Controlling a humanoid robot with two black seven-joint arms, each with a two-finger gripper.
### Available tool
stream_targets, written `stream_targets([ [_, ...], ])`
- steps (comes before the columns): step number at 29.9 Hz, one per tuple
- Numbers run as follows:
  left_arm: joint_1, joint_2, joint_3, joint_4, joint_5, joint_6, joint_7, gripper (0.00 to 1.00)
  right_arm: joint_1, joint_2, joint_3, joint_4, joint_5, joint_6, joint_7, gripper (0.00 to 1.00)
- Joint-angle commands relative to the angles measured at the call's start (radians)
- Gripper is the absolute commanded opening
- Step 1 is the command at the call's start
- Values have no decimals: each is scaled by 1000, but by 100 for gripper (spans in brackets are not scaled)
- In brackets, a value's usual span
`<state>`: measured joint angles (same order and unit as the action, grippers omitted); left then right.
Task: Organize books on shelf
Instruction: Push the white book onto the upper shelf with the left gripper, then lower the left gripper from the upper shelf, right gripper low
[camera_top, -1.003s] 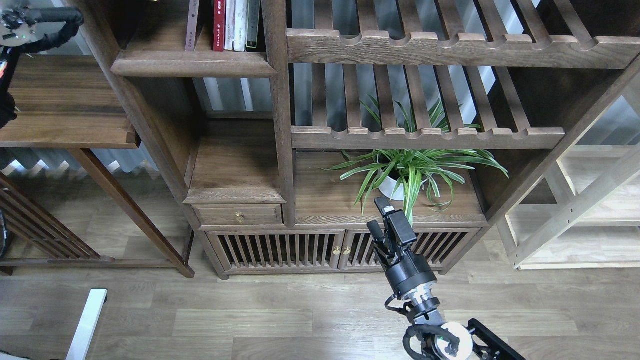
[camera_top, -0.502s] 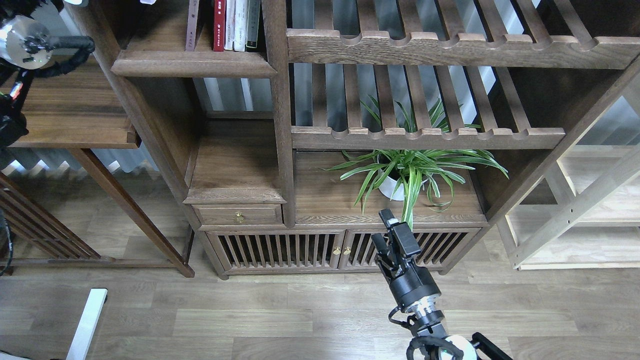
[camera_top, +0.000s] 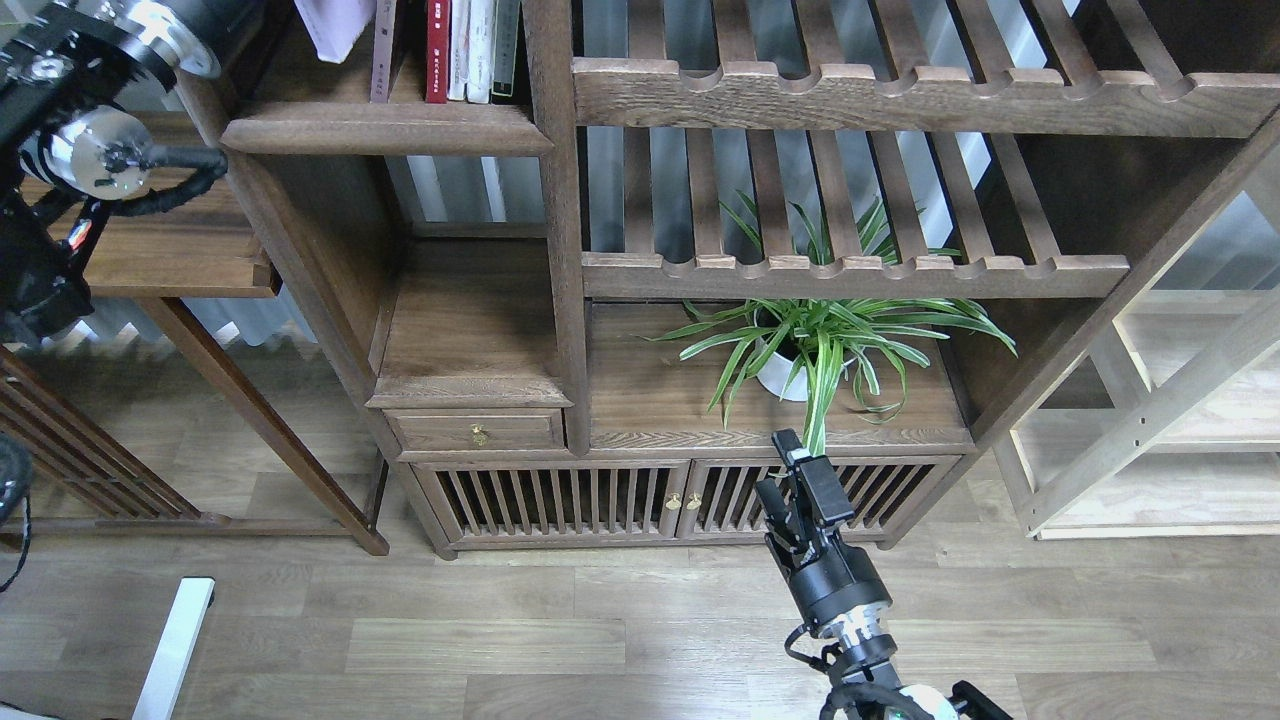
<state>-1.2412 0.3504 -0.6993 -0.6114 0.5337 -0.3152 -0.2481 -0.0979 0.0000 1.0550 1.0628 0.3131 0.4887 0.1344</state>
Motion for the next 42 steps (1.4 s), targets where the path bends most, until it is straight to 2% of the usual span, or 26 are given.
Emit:
stream_targets([
  [1, 6, -1, 3, 12, -1, -12, -8, 1, -11, 0, 10, -1, 12, 0, -1, 100],
  [12, 20, -7, -6, 58, -18, -10, -66, 0, -40, 0, 5, 0, 18, 0, -1, 100],
  [20, 8, -70, 4, 117, -61, 42, -50, 0, -82, 0, 10, -1, 18, 0, -4, 100],
  [26, 3, -91, 7, 139, -61, 47, -39, 0, -95, -6, 11, 0, 29, 0, -2, 100],
  [36, -21, -114, 27, 183, -61, 39, -53, 0, -123, -23, 11, 0, 47, 0, -4, 100],
  [42, -21, -120, 46, 183, -63, 36, -43, 1, -143, -37, 11, 0, 47, 0, -4, 100],
])
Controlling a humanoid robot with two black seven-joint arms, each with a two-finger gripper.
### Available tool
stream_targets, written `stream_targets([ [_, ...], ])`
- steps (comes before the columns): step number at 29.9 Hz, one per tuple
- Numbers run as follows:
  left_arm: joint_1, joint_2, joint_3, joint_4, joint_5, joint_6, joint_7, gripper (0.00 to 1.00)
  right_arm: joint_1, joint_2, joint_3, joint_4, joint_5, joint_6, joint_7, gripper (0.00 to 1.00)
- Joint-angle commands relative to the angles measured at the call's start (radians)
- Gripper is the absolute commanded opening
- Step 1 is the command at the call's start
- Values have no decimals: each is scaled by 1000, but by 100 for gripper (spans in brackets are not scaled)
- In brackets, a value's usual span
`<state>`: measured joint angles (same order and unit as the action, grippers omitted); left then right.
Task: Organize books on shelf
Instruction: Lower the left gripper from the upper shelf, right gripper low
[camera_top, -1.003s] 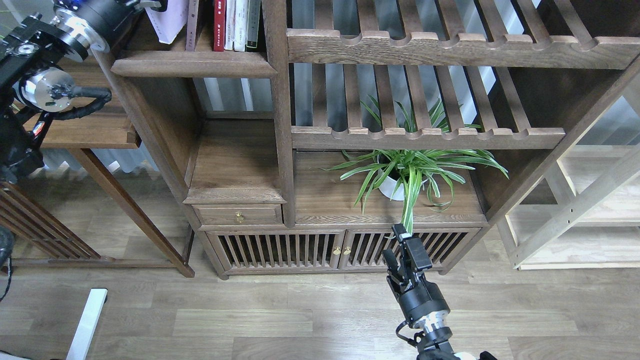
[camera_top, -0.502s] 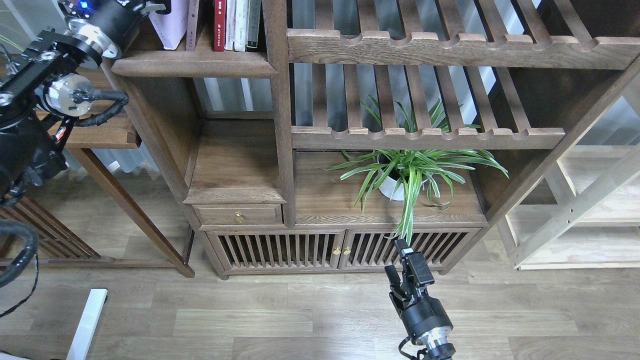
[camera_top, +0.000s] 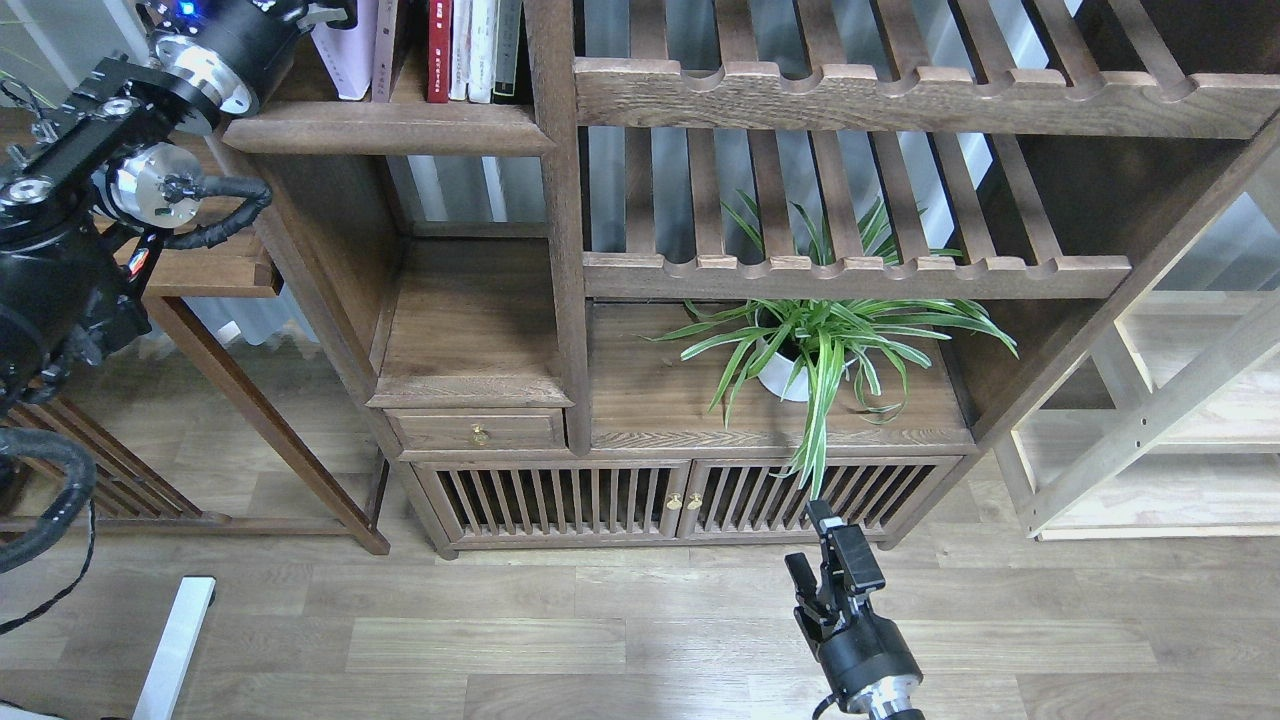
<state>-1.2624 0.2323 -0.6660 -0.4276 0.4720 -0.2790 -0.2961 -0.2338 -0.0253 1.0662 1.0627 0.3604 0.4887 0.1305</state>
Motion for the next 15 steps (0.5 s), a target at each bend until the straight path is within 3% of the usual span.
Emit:
stream_targets([
  [1, 0, -2, 22, -2, -1, -2, 5, 1, -9, -21, 0, 0, 0, 0, 1, 100],
  [8, 0, -10, 49, -7, -3, -5, 3, 0, -27, -39, 1, 2, 9, 0, 4, 100],
  [12, 0, -13, 49, -11, -4, -5, 5, 5, -39, -39, 1, 3, 9, 0, 4, 100],
  [14, -2, -19, 43, -16, -6, 3, 8, 16, -41, -39, 1, 3, 9, 0, 4, 100],
  [15, -3, -27, 40, -17, -4, 12, 9, 27, -44, -39, 1, 3, 9, 0, 4, 100],
])
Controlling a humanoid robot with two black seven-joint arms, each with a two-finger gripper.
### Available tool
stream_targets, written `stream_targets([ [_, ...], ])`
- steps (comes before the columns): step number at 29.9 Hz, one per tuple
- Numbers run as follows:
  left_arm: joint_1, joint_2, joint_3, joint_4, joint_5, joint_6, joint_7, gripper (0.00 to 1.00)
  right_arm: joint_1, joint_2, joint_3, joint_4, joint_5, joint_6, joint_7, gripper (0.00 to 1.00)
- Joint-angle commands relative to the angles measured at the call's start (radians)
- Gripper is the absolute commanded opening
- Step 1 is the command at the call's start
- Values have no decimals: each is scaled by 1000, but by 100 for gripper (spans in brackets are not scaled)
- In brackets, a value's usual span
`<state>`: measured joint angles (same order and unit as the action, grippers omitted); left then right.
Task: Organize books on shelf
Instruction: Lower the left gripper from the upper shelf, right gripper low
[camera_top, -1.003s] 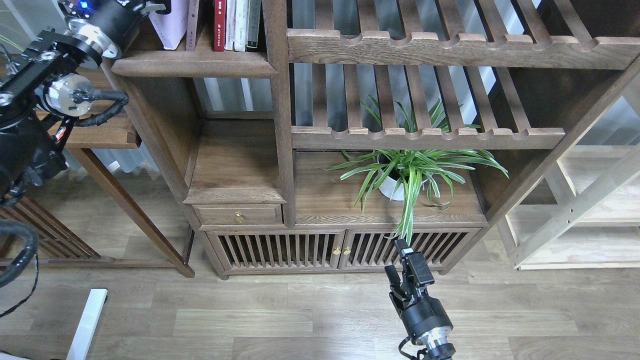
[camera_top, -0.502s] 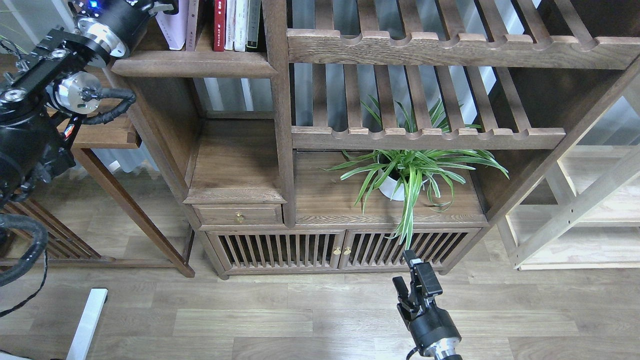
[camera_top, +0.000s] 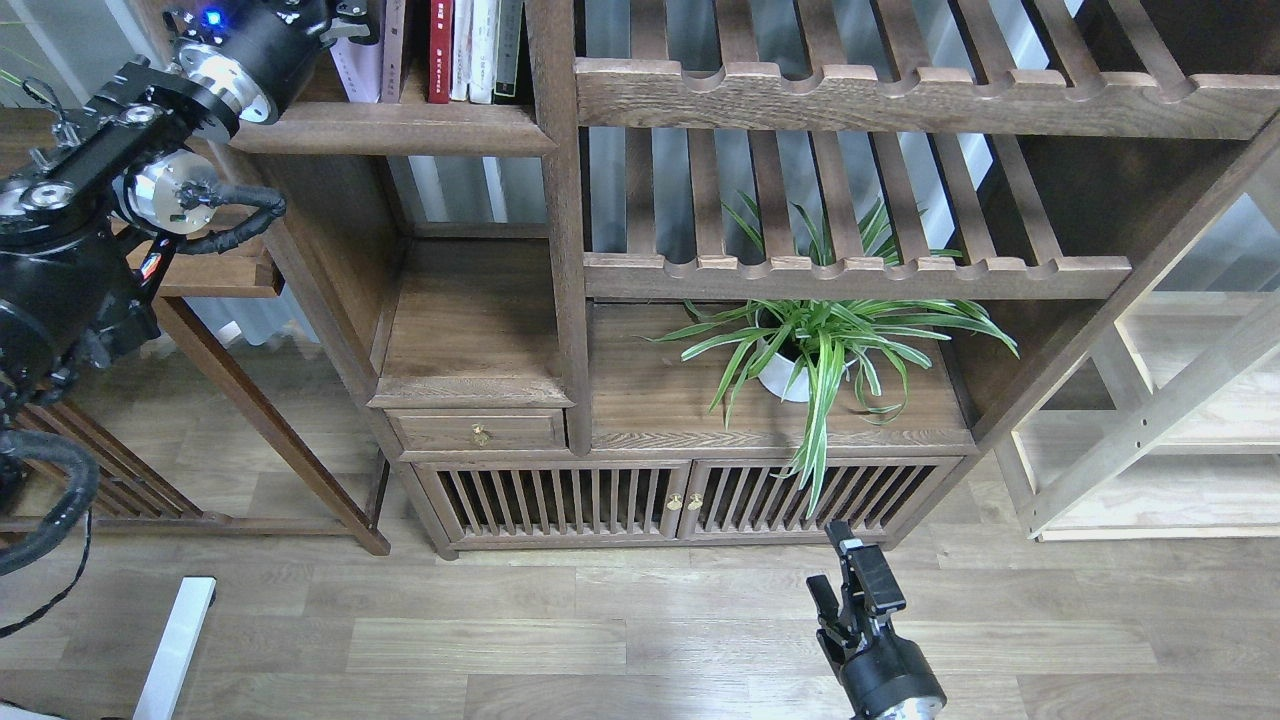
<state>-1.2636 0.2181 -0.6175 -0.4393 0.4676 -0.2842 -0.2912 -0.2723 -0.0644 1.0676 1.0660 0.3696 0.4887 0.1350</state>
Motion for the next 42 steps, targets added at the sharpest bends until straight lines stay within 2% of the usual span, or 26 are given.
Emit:
stream_targets([
  [1, -3, -20, -4, -6, 0, 23, 6, 32, -7, 0, 0, 0, -1, 0, 0, 100],
  [3, -17, -23, -4, -4, 0, 51, 6, 40, -7, 0, 0, 0, 0, 0, 0, 100],
  [6, -20, -26, -1, -4, 0, 83, 6, 56, -7, 0, 0, 0, -1, 0, 0, 100],
  [8, -20, -25, -2, -1, 0, 85, 7, 70, -7, 0, 0, 2, -1, 0, 0, 100],
  [10, -20, -19, -4, -1, 0, 83, 3, 73, -8, 0, 0, 2, 0, 0, 2, 100],
  [12, -20, -16, -4, -1, -1, 79, 4, 88, -8, 0, 0, 2, -1, 0, 2, 100],
  [13, -20, -16, -5, -1, -1, 79, 4, 91, -8, 0, -2, 3, 0, 0, 2, 100],
  [20, -29, -20, -14, -6, -58, 71, 1, 98, -10, 5, -11, 5, -1, 0, 2, 100],
  [42, -71, -51, -70, -84, -305, 42, -29, 98, -28, 12, -34, 5, -1, 0, 2, 100],
])
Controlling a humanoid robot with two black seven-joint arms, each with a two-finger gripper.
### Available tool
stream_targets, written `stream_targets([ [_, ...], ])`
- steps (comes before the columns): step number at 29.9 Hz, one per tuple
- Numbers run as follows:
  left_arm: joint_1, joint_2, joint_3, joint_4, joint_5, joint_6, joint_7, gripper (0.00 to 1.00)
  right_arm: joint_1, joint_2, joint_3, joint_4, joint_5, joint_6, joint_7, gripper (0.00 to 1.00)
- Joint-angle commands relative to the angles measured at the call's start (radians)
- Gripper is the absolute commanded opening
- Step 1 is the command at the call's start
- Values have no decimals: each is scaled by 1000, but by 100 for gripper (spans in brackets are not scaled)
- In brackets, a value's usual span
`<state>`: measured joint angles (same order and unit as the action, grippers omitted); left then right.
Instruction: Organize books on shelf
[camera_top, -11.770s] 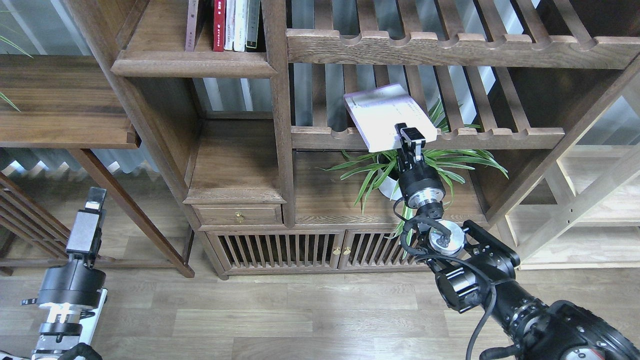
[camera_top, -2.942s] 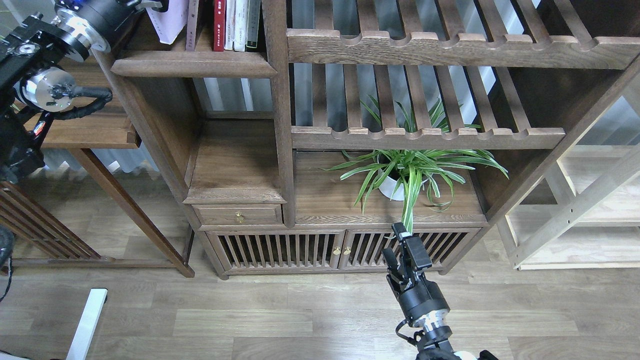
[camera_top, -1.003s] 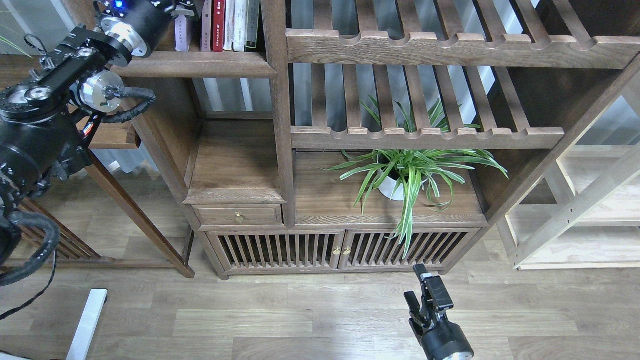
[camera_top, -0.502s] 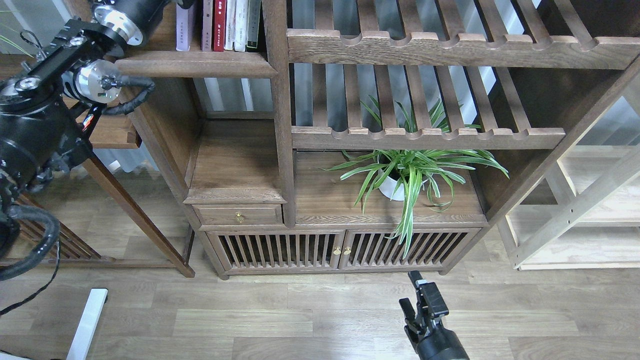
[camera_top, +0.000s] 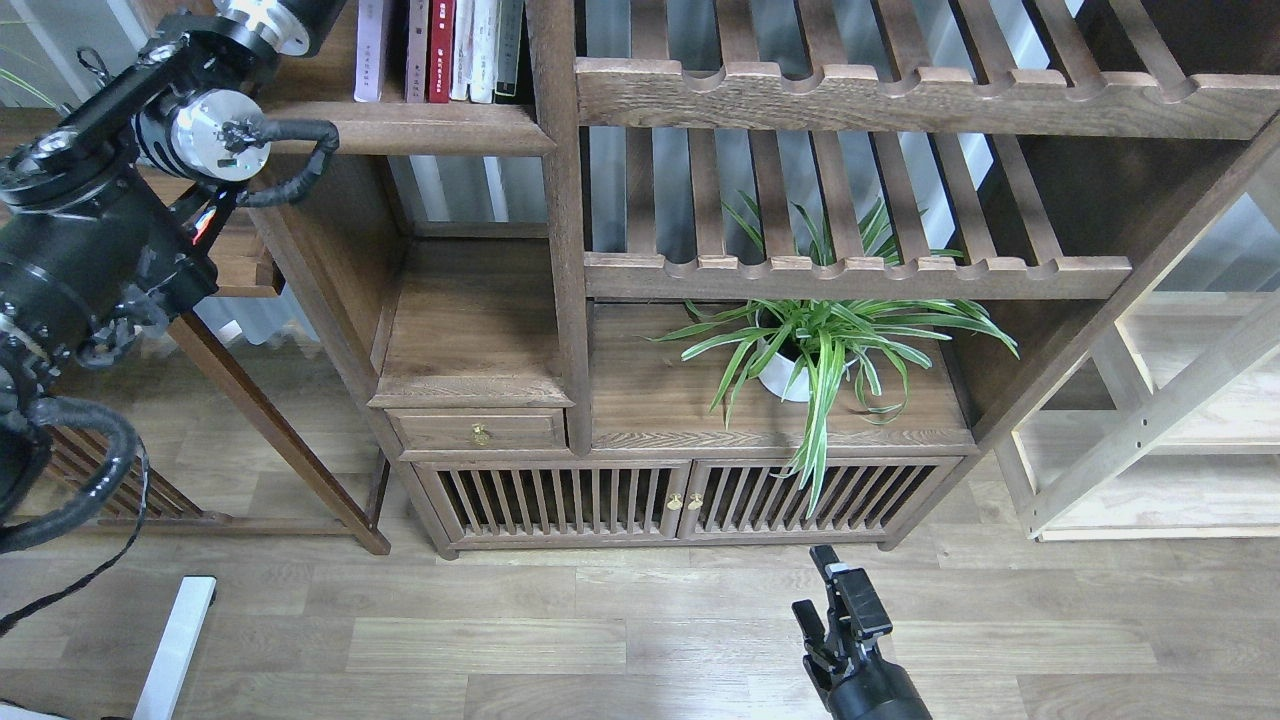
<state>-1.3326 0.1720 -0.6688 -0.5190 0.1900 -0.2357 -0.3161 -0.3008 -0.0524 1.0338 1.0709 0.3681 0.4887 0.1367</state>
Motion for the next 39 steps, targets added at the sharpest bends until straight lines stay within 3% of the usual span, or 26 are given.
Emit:
stream_targets([
  [1, -2, -8, -29, -6, -32, -8, -6, 98, 0, 0, 0, 0, 0, 0, 0, 100],
  [17, 47, 3, -114, -151, -158, -16, 0, 98, 8, -14, 3, 52, 0, 0, -2, 100],
  [24, 76, 54, -127, -203, -222, -135, 31, 98, 32, -56, 15, 99, 0, 0, -2, 100],
  [28, 85, 66, -130, -282, -245, -140, 38, 97, 74, -78, 15, 116, 2, 0, -2, 100],
  [39, 220, 153, -181, -535, -350, -165, 158, 97, 176, -116, 54, 170, 2, 0, -8, 100],
])
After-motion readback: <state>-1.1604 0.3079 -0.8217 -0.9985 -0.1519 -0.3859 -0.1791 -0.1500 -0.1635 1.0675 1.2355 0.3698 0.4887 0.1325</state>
